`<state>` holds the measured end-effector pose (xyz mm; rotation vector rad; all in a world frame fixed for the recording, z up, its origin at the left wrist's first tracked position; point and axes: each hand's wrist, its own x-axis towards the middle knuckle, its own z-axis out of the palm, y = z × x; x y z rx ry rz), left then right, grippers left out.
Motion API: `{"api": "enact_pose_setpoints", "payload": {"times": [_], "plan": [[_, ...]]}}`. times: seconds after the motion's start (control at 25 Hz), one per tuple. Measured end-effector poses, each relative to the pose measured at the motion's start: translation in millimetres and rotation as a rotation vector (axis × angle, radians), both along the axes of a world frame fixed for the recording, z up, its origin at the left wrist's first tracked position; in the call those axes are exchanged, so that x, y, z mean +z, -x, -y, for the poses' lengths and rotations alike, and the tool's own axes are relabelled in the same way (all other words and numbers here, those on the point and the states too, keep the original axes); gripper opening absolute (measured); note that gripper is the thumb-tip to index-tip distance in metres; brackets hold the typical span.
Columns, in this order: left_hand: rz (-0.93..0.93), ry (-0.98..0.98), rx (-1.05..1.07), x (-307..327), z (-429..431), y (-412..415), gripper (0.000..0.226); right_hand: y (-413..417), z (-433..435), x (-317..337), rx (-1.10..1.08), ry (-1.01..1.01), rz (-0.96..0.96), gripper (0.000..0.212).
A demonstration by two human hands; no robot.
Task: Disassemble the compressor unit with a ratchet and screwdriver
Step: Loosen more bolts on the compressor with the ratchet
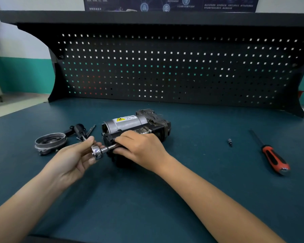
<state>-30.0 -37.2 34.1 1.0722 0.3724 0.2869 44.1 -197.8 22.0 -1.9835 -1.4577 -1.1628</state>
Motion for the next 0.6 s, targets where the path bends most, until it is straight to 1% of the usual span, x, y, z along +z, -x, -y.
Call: {"api": "enact_pose_setpoints", "payload": {"times": [0.08,0.12,0.16,0.2,0.24,0.32,0.36,0.4,0.44,0.48,0.52,0.6], "plan": [[0.005,0.030,0.016,-1,2,1,0.021,-2,1,2,0.009,0.004,0.036,0.018],[0.020,0.004,0.023,-1,3,1,0.020,-2,1,2,0.012,0.003,0.053,0.019],[0.060,-0.081,0.035,-1,4,3,0.018,-2,2,1,0.018,0.007,0.059,0.022],[0.130,-0.254,0.058,-1,5,6,0.015,-1,1,-1,0.028,0.021,0.038,0.024],[0.231,-0.530,0.102,0,4,10,0.012,1,-1,-2,0.044,0.034,-0.014,0.023],[0.517,-1.269,0.235,5,0,21,0.011,2,-2,1,0.083,0.032,-0.114,0.018],[0.676,-1.575,0.271,7,-2,24,0.012,1,-3,4,0.103,0.008,-0.134,0.017],[0.801,-1.815,0.286,7,-3,26,0.012,0,-3,5,0.123,-0.010,-0.164,0.019],[0.860,-1.973,0.313,7,-3,27,0.013,-1,-3,8,0.130,-0.007,-0.229,0.022],[0.845,-2.028,0.364,7,-2,27,0.014,-2,-3,8,0.115,0.014,-0.298,0.026],[0.755,-1.974,0.412,8,1,26,0.016,-2,-2,6,0.079,0.031,-0.324,0.027],[0.488,-1.678,0.436,14,5,25,0.013,4,-1,-2,0.042,-0.024,-0.254,0.025]]}}
